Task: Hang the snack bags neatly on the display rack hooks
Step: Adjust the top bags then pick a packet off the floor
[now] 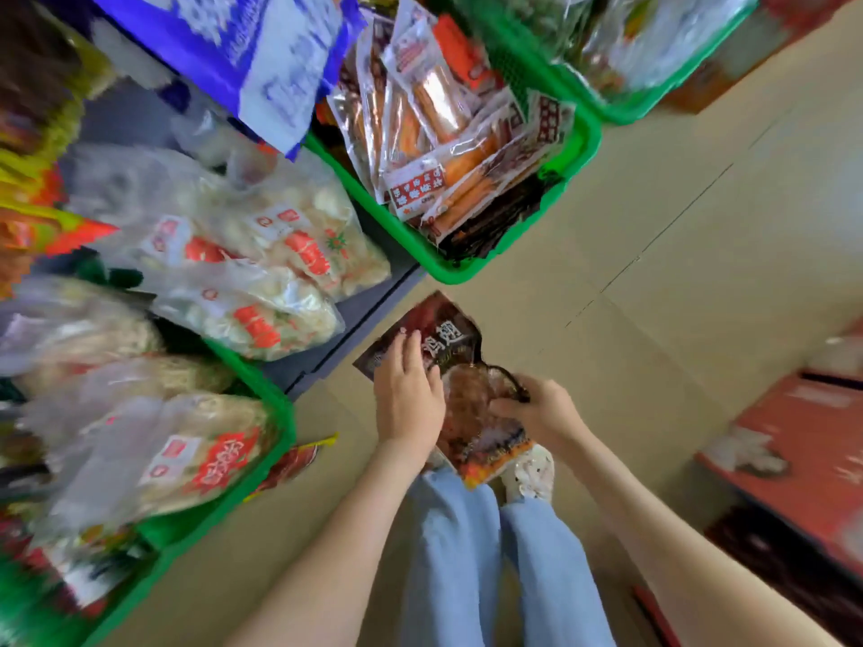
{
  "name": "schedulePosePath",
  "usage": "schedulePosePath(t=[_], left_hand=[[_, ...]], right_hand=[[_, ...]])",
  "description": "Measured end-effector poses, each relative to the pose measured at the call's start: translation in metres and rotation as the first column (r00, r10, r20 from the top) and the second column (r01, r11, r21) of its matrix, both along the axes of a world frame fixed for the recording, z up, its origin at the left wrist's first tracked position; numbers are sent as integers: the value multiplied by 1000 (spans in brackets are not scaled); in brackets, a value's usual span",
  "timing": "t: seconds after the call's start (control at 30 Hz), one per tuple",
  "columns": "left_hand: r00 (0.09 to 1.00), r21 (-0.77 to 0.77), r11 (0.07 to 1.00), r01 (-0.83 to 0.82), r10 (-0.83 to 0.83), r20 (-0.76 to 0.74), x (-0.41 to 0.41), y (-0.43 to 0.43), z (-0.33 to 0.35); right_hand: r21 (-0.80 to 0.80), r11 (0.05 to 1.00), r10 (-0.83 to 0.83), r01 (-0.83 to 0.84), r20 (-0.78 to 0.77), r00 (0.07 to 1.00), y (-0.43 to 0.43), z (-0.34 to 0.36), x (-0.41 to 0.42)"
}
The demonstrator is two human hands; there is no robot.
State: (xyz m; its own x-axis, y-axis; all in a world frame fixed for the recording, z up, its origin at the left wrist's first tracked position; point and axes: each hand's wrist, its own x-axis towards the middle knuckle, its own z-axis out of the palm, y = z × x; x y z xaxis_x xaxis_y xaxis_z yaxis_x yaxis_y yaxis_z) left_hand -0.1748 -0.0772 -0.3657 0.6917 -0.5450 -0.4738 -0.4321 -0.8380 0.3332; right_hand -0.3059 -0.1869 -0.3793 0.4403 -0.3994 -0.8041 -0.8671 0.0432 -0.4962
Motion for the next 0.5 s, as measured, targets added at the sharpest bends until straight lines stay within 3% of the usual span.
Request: schedulePosePath(t=[0.1, 0.23, 0.4, 0.5], left_hand=[[993, -8, 998, -58, 58, 100, 23, 7, 74], [959, -195, 965, -175, 212, 189, 50, 22, 170], [963, -380, 898, -221, 262, 59, 47, 44, 282], [967, -425, 884, -194, 246, 70, 35, 60, 329]], right_hand=[[-21, 1000, 19, -17, 111, 994, -4, 81, 9], [-93, 990, 128, -109, 231, 964, -15, 171, 16], [-150, 969, 229, -198, 235, 945, -17, 254, 20], [-147, 959, 274, -244, 241, 931, -9, 293, 27]])
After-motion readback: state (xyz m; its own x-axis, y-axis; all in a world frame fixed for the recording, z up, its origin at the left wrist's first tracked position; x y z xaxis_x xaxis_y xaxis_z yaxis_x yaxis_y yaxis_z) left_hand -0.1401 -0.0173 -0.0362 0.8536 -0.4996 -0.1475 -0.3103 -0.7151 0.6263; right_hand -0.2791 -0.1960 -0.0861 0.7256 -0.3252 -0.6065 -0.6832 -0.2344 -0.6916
